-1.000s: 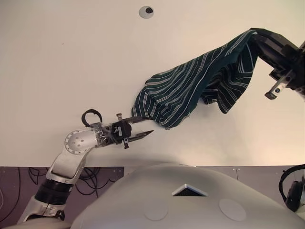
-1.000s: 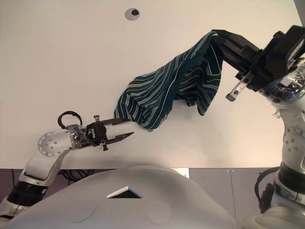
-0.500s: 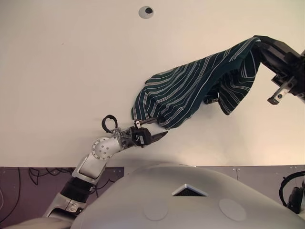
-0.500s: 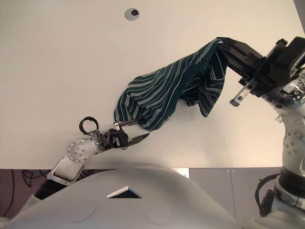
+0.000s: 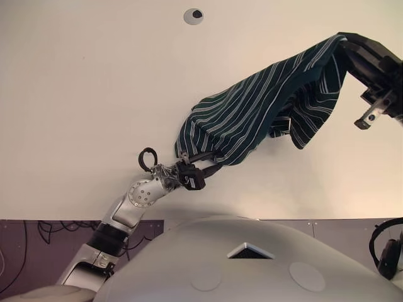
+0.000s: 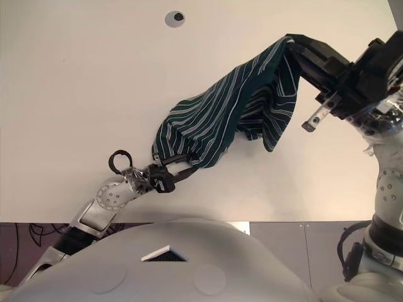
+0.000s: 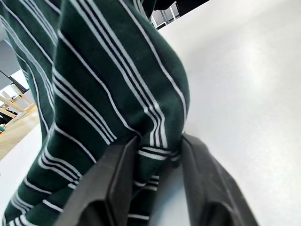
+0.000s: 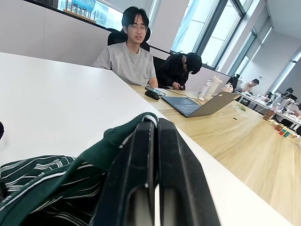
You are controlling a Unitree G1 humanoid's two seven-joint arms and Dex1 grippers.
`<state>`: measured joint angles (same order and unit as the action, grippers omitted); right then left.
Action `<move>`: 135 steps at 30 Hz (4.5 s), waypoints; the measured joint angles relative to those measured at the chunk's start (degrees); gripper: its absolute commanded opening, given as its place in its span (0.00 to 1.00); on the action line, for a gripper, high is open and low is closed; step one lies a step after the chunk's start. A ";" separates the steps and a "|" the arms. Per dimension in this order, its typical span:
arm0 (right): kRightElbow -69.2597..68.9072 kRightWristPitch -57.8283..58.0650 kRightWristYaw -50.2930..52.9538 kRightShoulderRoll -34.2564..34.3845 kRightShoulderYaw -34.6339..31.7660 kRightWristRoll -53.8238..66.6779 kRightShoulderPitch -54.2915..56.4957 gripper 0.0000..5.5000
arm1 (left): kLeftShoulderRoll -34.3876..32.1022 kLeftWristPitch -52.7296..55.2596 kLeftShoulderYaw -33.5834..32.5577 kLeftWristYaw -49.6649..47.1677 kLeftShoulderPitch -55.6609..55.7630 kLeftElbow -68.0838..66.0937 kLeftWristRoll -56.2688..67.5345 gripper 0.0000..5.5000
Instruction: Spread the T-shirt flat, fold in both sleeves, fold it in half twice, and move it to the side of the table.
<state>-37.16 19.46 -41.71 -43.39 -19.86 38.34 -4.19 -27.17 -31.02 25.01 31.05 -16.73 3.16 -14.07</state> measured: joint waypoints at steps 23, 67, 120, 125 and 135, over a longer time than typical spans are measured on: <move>13.11 -6.39 -1.86 2.25 0.06 -6.76 -2.62 0.00 | -14.46 25.99 -12.26 26.72 -1.59 18.42 53.38 0.00; 3.83 5.07 -0.48 2.48 4.59 4.40 -1.23 0.00 | -3.68 48.00 -21.73 25.20 5.52 10.98 52.92 0.05; 4.68 3.37 -0.82 2.51 4.49 4.44 -1.19 0.00 | 0.94 -5.45 0.54 8.58 1.44 -0.58 -0.72 0.59; 4.60 3.67 -0.44 2.50 4.63 4.45 -0.74 0.00 | 0.75 -7.40 1.79 6.03 2.52 -1.76 -3.58 0.46; 4.81 3.23 -1.31 2.50 4.62 3.84 -1.14 0.00 | 0.46 -7.99 2.09 3.14 3.61 -2.07 -4.29 0.23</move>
<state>-32.35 22.69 -43.02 -40.89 -15.24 42.18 -5.33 -26.71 -39.01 27.10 34.18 -13.13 1.09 -18.36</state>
